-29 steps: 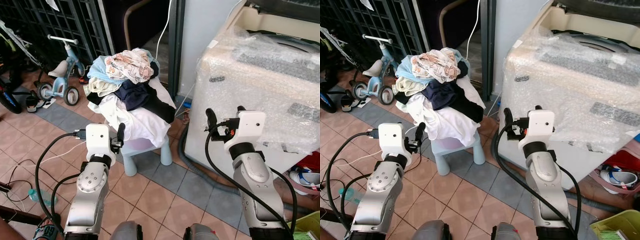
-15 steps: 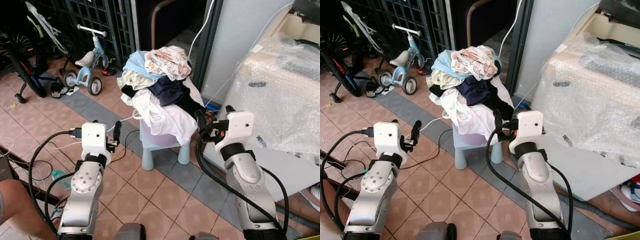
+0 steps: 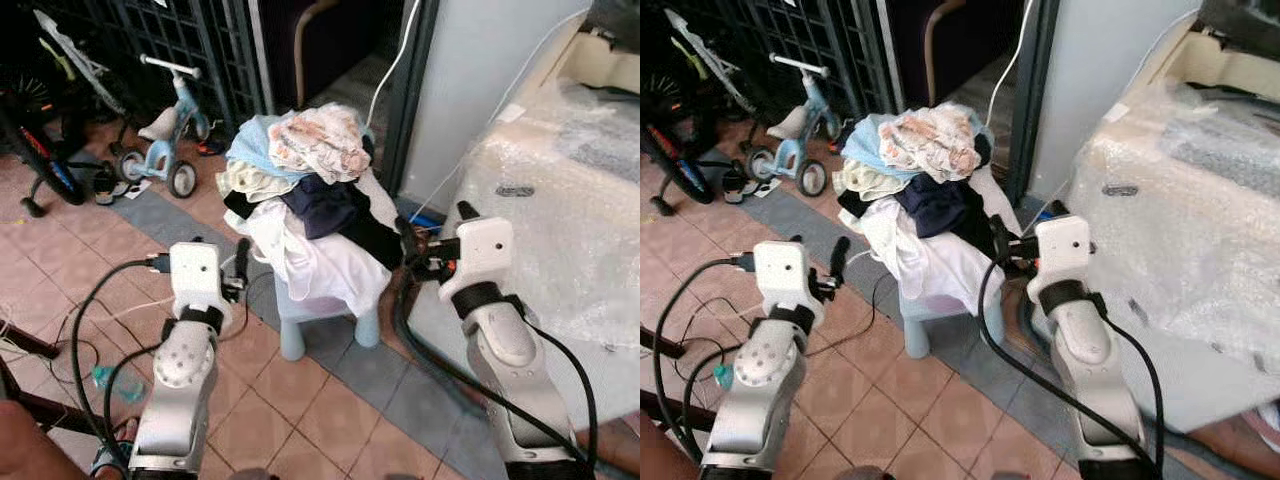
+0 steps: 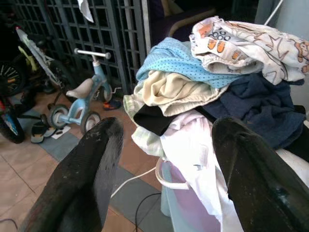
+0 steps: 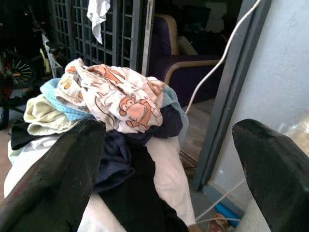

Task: Clothes washing

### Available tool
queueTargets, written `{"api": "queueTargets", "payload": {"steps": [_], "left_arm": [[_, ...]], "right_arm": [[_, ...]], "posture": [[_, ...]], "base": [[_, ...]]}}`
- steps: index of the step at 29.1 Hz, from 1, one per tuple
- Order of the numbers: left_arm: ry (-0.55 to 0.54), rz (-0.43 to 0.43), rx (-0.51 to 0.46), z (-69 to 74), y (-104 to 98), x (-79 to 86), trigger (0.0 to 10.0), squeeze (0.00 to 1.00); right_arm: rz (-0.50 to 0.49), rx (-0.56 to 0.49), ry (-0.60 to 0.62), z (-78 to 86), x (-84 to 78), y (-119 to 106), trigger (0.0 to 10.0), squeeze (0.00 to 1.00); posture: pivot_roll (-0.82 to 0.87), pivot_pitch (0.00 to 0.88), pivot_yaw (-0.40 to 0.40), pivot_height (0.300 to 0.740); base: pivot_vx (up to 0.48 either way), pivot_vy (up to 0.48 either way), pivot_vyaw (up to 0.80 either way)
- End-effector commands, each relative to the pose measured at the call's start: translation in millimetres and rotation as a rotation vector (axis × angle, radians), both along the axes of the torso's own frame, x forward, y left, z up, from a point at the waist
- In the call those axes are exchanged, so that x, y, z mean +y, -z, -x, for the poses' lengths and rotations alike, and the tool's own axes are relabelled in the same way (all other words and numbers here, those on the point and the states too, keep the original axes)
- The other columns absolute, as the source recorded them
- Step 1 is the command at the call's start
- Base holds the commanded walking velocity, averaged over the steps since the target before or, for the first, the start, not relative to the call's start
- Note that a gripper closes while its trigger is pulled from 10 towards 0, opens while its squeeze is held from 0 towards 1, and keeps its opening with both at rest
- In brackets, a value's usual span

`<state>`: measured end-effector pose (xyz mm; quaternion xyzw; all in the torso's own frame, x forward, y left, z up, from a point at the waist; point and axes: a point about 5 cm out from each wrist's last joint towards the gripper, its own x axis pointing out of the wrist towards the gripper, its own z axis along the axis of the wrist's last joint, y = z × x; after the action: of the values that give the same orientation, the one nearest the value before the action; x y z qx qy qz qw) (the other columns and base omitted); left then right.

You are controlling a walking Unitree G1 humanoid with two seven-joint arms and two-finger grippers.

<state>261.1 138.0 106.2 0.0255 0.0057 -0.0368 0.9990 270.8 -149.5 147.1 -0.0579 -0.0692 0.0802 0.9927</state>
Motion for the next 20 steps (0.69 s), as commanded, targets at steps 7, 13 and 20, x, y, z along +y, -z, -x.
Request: {"api": "queueTargets", "payload": {"steps": [7, 13, 20], "left_arm": [[-0.047, -0.015, 0.015, 1.3, 3.4, 12.0, 10.0, 0.0], [-0.041, -0.019, 0.014, 0.6, 3.3, 11.9, 10.0, 0.0], [-0.074, -0.02, 0.027, 2.4, 5.3, 13.5, 10.0, 0.0]], "right_arm": [[0.023, -0.015, -0.07, -2.3, 13.8, -0.4, 10.0, 0.0], [0.015, -0.013, -0.073, -4.4, 16.1, -0.9, 10.0, 0.0], [0.022, 0.015, -0.131, -6.1, 19.4, 2.9, 10.0, 0.0]], "posture": [[-0.02, 0.075, 0.02, 0.74], [-0.02, 0.076, 0.02, 0.74], [-0.02, 0.077, 0.017, 0.74]], "base": [[0.436, 0.142, 0.0], [0.419, 0.126, 0.0], [0.246, 0.0, 0.0]]}}
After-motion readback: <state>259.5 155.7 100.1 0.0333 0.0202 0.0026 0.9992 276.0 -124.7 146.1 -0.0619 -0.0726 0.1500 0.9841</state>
